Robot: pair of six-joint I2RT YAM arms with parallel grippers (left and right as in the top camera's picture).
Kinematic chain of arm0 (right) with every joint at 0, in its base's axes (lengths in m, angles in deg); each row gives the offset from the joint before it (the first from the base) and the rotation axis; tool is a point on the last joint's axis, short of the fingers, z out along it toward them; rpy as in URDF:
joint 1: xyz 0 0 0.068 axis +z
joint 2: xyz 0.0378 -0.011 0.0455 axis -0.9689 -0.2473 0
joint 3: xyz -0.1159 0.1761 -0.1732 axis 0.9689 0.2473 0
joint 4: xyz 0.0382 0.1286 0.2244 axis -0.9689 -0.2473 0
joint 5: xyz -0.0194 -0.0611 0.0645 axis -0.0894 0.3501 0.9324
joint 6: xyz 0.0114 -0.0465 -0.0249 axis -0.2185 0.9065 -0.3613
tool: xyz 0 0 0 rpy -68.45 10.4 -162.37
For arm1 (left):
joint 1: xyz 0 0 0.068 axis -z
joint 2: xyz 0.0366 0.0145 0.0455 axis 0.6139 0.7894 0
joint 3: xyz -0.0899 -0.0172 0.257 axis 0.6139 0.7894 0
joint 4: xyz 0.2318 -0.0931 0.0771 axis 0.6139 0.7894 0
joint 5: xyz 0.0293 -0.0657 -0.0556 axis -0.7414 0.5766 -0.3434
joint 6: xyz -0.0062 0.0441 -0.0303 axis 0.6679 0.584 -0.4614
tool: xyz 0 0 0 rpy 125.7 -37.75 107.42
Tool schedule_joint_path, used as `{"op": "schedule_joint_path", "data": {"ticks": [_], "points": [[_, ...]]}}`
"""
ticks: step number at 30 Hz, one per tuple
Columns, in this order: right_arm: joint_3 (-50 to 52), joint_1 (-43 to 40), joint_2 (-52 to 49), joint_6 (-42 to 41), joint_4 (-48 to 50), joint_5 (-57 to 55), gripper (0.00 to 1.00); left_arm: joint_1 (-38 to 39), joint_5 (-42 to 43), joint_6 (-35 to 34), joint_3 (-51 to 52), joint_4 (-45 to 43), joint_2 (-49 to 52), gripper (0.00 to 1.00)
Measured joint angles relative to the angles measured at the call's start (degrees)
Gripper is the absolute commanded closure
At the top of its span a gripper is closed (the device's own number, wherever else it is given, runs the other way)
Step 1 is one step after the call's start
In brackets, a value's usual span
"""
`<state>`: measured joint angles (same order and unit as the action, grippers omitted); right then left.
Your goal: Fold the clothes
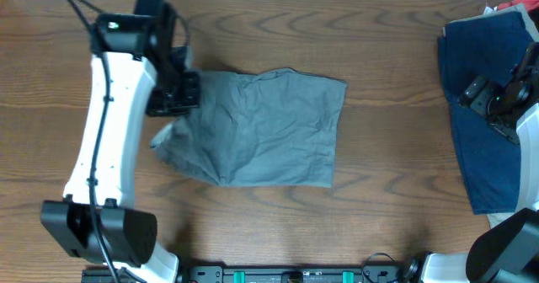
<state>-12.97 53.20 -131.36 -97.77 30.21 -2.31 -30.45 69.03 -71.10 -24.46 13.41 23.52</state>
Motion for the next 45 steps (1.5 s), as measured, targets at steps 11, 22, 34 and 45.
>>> {"op": "schedule_joint_path", "data": {"ticks": [11, 22, 34, 45], "points": [[0.0, 0.0, 0.0, 0.0, 0.0, 0.0, 0.01, 18.53, 0.13, -6.16, 2.1, -10.58, 0.33, 0.94], [0.0, 0.0, 0.0, 0.0, -0.02, 0.0, 0.01, 28.94, 0.15, -8.68, 7.32, -21.94, 7.21, 0.94], [0.0, 0.0, 0.0, 0.0, 0.0, 0.0, 0.01, 30.53, 0.22, -8.98, 7.43, -24.37, 16.37, 0.48], [0.0, 0.0, 0.0, 0.0, 0.0, -0.02, 0.01, 30.51, 0.2, -9.18, 7.45, -21.75, 15.69, 0.36]]}}
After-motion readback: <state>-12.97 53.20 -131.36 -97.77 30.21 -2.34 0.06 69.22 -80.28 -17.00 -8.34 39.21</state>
